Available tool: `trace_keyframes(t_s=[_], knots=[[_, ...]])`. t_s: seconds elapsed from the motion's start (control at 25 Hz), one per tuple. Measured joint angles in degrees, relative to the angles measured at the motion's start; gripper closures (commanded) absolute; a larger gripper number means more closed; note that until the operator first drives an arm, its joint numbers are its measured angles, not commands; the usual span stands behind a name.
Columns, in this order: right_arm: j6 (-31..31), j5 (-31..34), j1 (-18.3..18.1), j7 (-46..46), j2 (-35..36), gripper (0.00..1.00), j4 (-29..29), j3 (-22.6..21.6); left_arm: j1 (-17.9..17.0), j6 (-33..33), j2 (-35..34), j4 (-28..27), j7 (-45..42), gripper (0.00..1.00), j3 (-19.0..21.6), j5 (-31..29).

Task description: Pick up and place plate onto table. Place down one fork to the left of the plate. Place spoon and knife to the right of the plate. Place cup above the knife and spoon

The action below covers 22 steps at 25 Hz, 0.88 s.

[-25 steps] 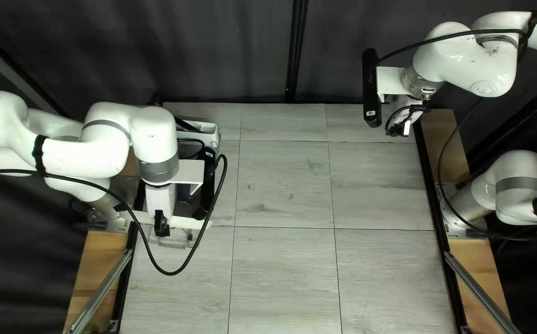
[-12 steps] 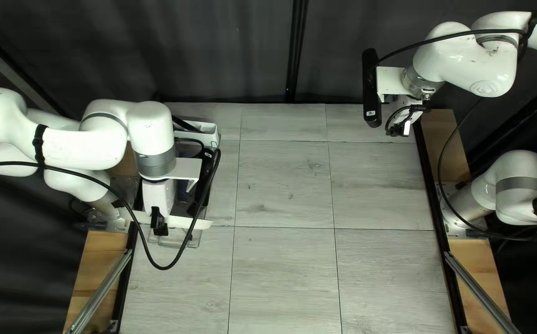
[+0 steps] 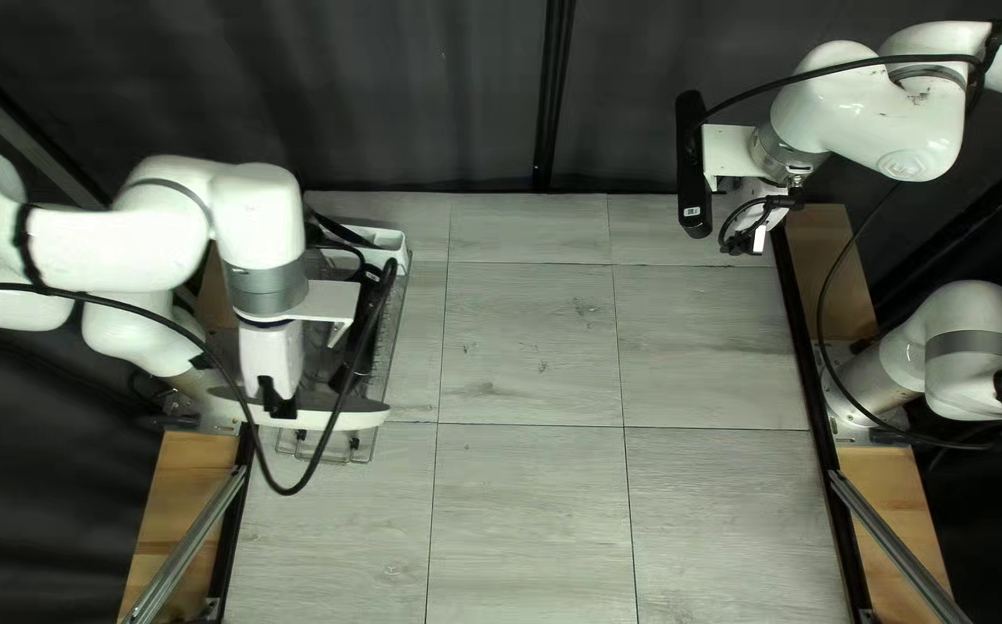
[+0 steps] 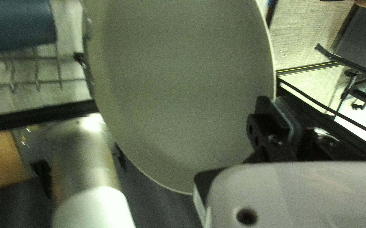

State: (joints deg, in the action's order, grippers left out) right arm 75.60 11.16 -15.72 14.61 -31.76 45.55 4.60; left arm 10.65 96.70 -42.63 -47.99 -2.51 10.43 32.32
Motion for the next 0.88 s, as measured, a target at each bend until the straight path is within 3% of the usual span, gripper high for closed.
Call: trace_keyframes(t_s=[0.24, 0.4, 0.68, 0.88], knots=[[0.00, 0.00, 0.00, 0.00, 0.00, 0.00, 0.00, 0.00, 0.19, 2.89, 12.00, -16.79, -5.63, 1.00, 6.42, -5.17], [0.00, 0.00, 0.00, 0.00, 0.00, 0.00, 0.00, 0.00, 0.50, 1.53, 20.53, -25.20, -8.52, 1.00, 12.99, -13.09], [0.00, 0.00, 0.00, 0.00, 0.00, 0.00, 0.00, 0.00, 0.10, -9.60, 33.10, -29.04, -7.99, 1.00, 19.75, -29.42], [0.00, 0.00, 0.00, 0.00, 0.00, 0.00, 0.00, 0.00, -1.00, -10.91, 39.72, -32.57, -11.30, 1.00, 22.56, -37.14]])
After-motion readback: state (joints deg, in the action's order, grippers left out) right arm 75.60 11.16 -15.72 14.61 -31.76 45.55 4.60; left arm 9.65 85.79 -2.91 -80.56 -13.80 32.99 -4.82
